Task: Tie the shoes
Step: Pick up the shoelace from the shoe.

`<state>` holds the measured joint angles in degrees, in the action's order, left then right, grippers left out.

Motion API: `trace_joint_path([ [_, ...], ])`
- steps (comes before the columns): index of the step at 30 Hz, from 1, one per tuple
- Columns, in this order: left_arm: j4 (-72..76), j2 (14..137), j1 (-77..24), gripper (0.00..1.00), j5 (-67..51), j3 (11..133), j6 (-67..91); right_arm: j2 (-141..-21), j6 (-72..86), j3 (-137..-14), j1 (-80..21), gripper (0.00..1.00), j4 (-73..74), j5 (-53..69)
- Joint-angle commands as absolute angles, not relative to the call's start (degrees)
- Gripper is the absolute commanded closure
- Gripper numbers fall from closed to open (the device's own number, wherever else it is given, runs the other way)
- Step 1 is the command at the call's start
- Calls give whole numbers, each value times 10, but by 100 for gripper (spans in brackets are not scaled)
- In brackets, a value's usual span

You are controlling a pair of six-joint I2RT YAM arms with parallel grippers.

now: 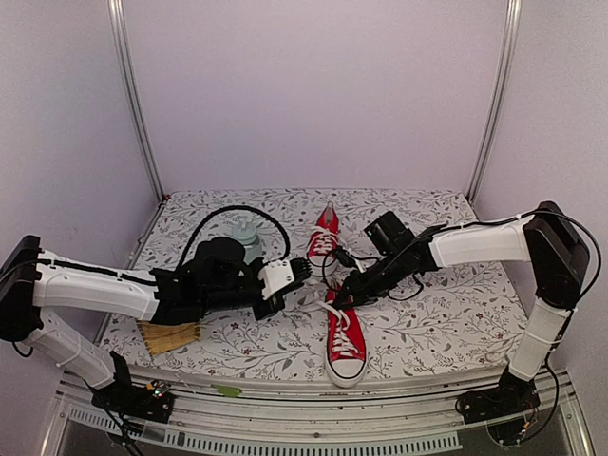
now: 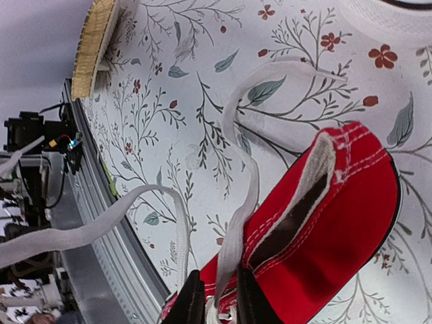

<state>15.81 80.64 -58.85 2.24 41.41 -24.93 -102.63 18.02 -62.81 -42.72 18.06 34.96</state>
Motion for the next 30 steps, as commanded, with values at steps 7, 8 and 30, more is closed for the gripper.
trace_joint_path([
  [7, 215, 803, -573, 100, 15, 407, -241, -1020, 153, -632, -433, 99, 205, 355],
  [8, 224, 806, -570, 100, 10, 408, -238, -1015, 150, -633, -434, 99, 210, 351],
  [30, 356, 840, -521, 100, -47, 384, -199, -1013, 121, -607, -433, 82, 160, 349],
])
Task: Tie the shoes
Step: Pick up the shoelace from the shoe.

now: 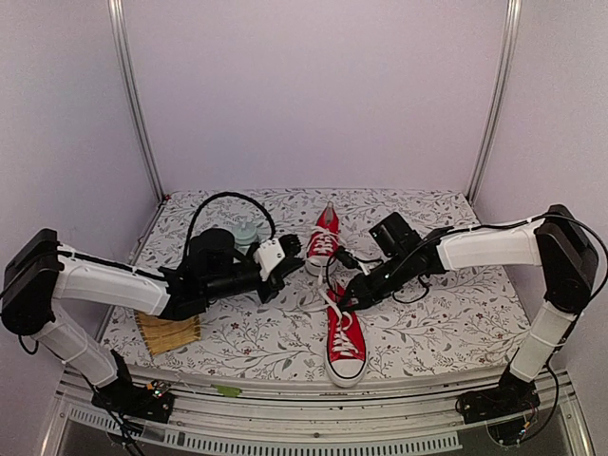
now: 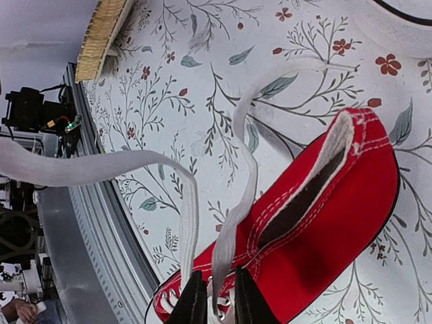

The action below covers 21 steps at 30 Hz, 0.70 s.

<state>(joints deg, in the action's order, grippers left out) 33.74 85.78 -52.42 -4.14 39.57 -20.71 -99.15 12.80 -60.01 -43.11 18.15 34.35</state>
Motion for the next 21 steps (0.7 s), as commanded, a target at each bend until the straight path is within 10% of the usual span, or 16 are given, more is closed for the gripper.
trace_joint_path([
  [1, 355, 838, -521, 100, -46, 383, -200, -1017, 118, -608, -434, 82, 161, 349],
  [21, 435, 955, -506, 100, -41, 464, -194, -930, 60, -563, -433, 99, 128, 333],
])
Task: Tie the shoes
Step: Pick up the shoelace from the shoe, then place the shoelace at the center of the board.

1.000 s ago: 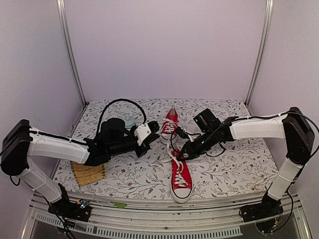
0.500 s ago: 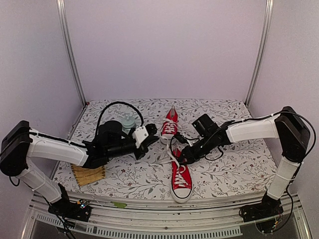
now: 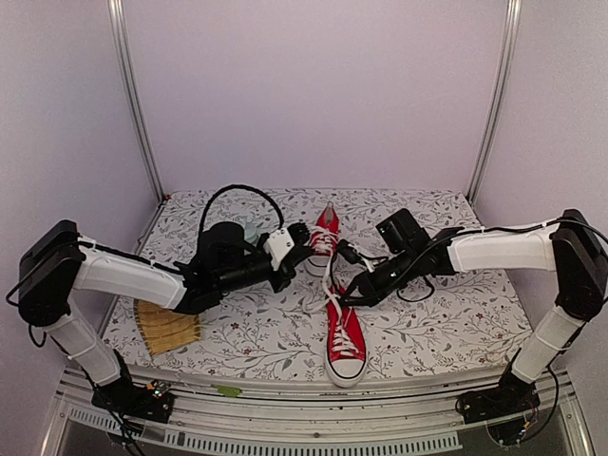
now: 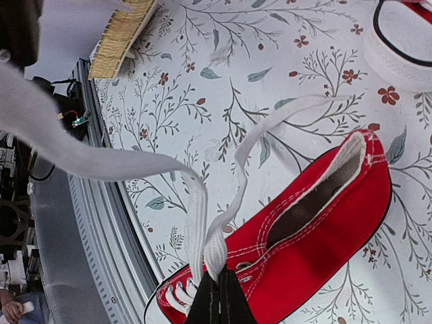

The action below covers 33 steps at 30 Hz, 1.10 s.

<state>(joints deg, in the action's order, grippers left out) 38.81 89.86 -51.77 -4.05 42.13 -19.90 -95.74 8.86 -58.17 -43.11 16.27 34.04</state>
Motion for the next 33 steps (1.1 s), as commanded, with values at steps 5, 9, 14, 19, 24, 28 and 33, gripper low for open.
trace_joint_path([
  [5, 466, 1013, -505, 100, -81, 497, -187, -904, 46, -540, -433, 99, 87, 332],
  [9, 475, 1052, -503, 100, -87, 525, -176, -892, 36, -521, -433, 99, 58, 325],
  [14, 437, 1107, -503, 100, -81, 585, -173, -888, 32, -512, -433, 99, 40, 327],
  [19, 379, 1159, -507, 100, -71, 646, -183, -878, 33, -503, -434, 99, 28, 322],
  [24, 342, 1169, -524, 100, -79, 657, -214, -875, 35, -500, -434, 99, 26, 315],
  [28, 298, 1164, -524, 79, -96, 671, -212, -872, 39, -495, -433, 99, 20, 313],
  [33, 254, 1133, -516, 29, -84, 684, -212, -876, 39, -496, -434, 99, 22, 308],
])
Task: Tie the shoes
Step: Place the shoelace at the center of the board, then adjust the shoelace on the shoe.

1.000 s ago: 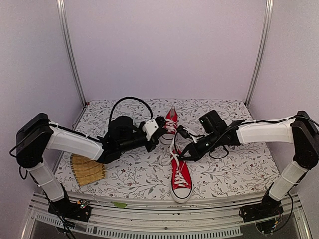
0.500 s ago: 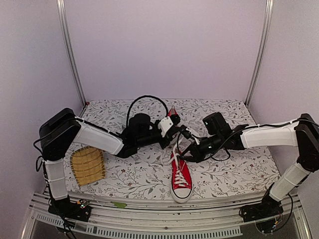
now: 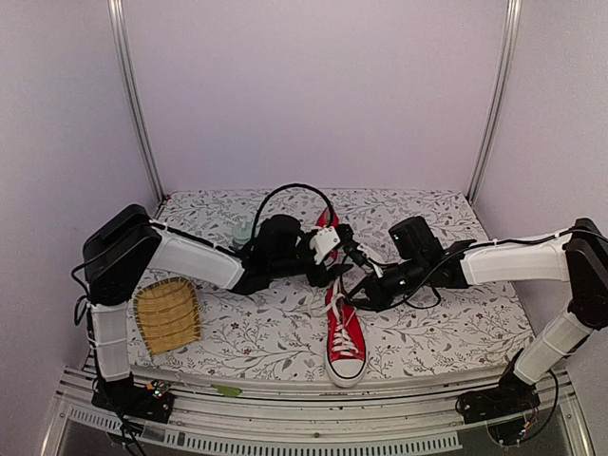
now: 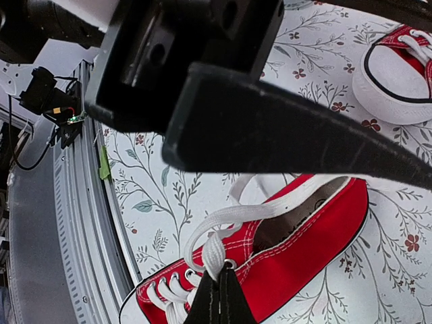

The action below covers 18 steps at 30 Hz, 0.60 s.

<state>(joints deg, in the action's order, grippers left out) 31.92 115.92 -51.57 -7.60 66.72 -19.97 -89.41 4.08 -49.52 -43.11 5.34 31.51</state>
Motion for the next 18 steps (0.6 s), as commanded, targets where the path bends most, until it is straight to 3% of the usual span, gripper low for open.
trace_joint_path([
  [1, 237, 1122, -513, 23, -87, 692, -215, -877, 38, -496, -434, 99, 21, 309],
  [5, 169, 1092, -508, 4, -67, 716, -225, -880, 37, -498, -433, 99, 22, 305],
  [11, 170, 1011, -493, 4, -61, 659, -204, -881, 37, -496, -434, 99, 15, 302],
  [13, 173, 978, -494, 12, -98, 624, -200, -883, 36, -498, -433, 99, 16, 298],
  [16, 174, 950, -501, 36, -185, 574, -173, -884, 36, -499, -433, 99, 14, 292],
  [18, 199, 940, -511, 42, -204, 539, -151, -884, 36, -499, -432, 99, 11, 287],
])
